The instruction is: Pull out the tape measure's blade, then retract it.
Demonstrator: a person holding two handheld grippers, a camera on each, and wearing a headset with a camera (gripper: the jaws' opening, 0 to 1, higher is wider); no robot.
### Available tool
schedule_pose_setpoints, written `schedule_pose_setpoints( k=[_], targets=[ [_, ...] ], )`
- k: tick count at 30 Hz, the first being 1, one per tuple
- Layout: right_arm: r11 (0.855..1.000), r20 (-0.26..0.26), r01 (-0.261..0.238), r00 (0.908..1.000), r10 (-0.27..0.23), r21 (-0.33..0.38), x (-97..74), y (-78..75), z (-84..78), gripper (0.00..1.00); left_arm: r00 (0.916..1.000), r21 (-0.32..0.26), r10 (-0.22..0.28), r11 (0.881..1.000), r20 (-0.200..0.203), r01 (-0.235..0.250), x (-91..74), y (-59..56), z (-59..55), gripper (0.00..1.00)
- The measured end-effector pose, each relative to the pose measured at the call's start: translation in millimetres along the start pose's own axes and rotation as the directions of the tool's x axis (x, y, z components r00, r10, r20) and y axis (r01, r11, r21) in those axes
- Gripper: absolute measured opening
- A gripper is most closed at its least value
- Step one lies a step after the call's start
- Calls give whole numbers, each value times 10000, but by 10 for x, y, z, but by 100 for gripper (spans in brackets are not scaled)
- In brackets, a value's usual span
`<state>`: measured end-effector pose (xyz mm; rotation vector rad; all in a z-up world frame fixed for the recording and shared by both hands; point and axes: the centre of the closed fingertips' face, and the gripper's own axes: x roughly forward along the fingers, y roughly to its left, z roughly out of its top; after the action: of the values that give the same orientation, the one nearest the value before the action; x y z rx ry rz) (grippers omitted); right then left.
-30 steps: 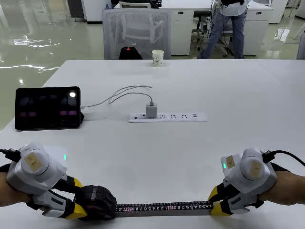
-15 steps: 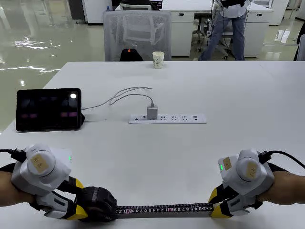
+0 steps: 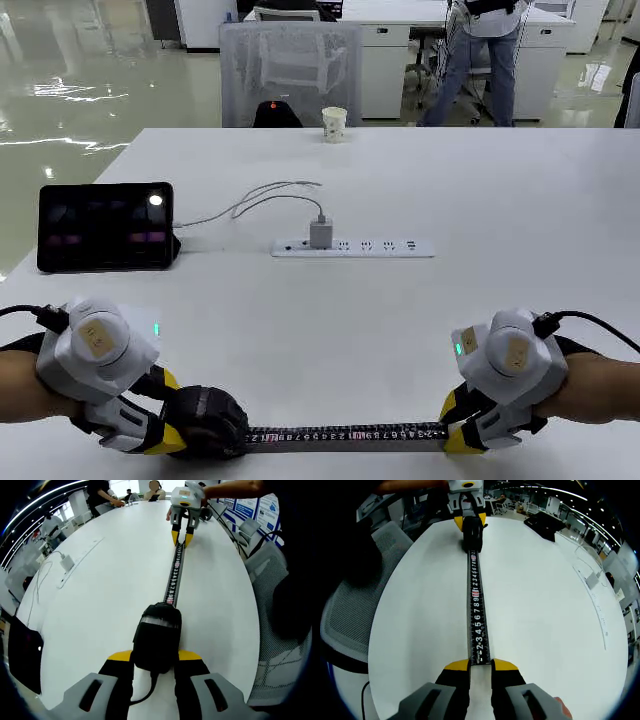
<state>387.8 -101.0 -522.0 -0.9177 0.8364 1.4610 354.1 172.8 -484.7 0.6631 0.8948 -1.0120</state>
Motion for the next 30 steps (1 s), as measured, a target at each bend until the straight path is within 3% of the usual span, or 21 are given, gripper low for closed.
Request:
schedule_pose_setpoints(
  k=[7, 15, 23, 30],
  targets=[
    [9994, 258, 286, 9992, -292, 216, -60, -17, 25, 19, 9996, -155, 253, 9996, -101, -255, -44, 6, -71, 26],
    [9963, 393, 652, 9969, -675, 562, -114, 20, -3, 31, 9980, -602, 623, 9963, 114, -615, -121, -35, -124, 39],
    [9877, 651, 1030, 9917, -1112, 1178, -188, 96, -49, 42, 9946, -1154, 975, 9890, 359, -928, -166, -161, -150, 56],
    [9726, 1027, 1328, 9827, -1543, 1907, -278, 177, -68, 50, 9890, -1844, 1314, 9758, 674, -1171, -230, -276, -129, 65]
  ],
)
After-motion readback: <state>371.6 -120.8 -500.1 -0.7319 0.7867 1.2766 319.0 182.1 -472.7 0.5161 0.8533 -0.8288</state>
